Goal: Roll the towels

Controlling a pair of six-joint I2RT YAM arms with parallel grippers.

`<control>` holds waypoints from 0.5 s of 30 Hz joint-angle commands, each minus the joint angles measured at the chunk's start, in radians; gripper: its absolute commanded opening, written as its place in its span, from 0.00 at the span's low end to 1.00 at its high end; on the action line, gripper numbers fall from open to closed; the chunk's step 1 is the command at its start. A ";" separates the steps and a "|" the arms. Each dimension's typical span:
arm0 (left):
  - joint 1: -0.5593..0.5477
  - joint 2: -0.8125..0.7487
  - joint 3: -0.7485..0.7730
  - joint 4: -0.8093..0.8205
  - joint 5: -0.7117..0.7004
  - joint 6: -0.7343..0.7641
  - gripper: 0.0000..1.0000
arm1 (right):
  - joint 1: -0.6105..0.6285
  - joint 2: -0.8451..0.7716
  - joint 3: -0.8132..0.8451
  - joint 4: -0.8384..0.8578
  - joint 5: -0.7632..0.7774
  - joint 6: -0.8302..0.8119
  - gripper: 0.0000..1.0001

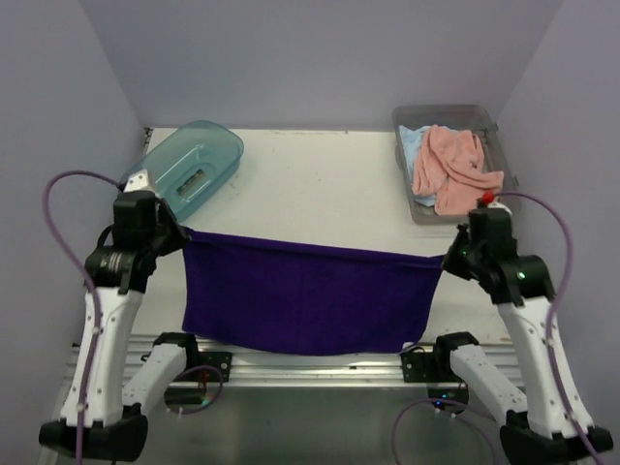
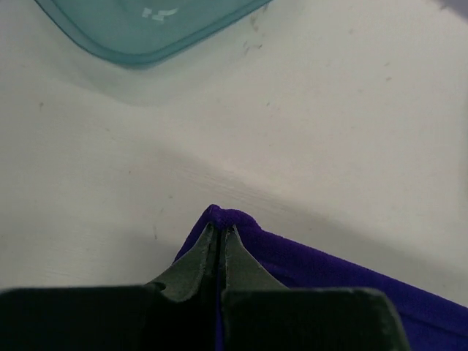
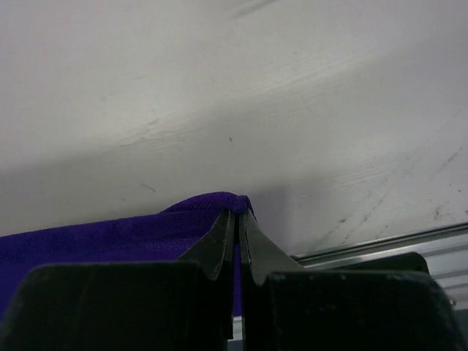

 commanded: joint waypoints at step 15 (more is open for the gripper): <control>0.009 0.812 0.042 0.393 -0.098 -0.001 0.00 | -0.004 0.859 0.081 0.621 0.112 -0.034 0.00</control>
